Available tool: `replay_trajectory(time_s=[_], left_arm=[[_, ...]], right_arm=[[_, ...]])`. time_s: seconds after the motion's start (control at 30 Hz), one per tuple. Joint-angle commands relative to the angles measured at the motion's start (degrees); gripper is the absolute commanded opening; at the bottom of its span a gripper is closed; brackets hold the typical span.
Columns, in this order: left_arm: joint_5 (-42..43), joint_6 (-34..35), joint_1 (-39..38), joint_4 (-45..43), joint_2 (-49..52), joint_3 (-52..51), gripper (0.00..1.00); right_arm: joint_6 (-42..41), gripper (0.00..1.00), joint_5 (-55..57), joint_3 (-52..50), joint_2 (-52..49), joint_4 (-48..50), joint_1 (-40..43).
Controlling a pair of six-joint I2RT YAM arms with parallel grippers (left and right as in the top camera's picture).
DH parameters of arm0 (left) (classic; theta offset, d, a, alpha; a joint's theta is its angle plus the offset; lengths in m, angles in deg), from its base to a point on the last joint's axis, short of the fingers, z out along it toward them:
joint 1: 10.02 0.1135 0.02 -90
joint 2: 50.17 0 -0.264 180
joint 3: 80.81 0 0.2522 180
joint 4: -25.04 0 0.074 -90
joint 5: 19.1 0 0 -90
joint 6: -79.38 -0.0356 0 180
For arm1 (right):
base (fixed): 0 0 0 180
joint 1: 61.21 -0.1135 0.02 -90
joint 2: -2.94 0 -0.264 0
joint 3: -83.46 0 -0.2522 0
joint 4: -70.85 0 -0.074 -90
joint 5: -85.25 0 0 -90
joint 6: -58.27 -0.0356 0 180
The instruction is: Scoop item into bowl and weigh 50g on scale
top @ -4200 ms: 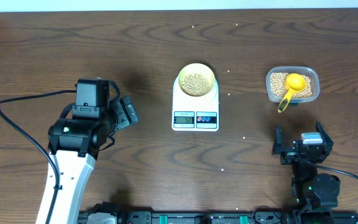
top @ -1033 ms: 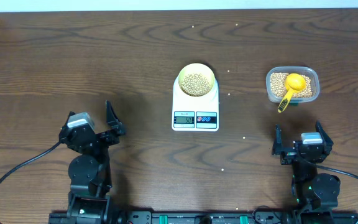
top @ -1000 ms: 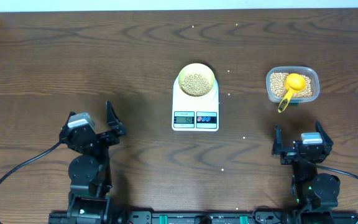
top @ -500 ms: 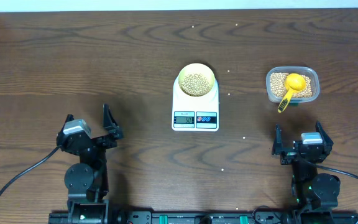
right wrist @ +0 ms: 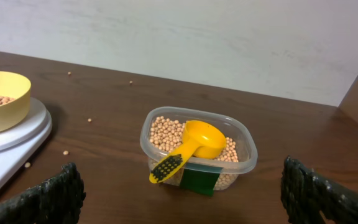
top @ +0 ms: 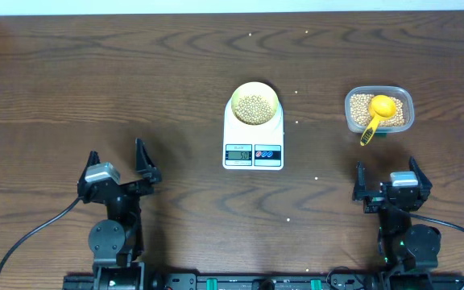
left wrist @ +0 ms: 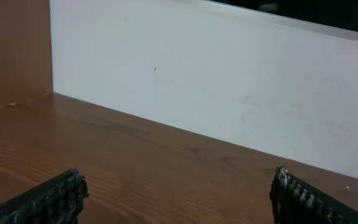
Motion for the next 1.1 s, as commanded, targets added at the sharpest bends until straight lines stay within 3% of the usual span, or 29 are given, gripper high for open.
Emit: replay_trajectory(time_s=[0.0,0.67,1.07], left_arm=[[0.5,0.3,0.3,-1.2,-1.8,-1.3,0.96],[1.0,0.3,0.3,-4.1,-7.5,-6.2,0.96],[1.2,0.0,0.3,9.6,-14.0,-6.3,0.96]], right_arm=[[0.8,0.99,-0.3,-0.1,0.4,-0.3,0.3],[0.8,0.99,-0.3,-0.1,0.4,-0.3,0.3],[0.8,0.99,-0.3,-0.1,0.4,-0.3,0.3]])
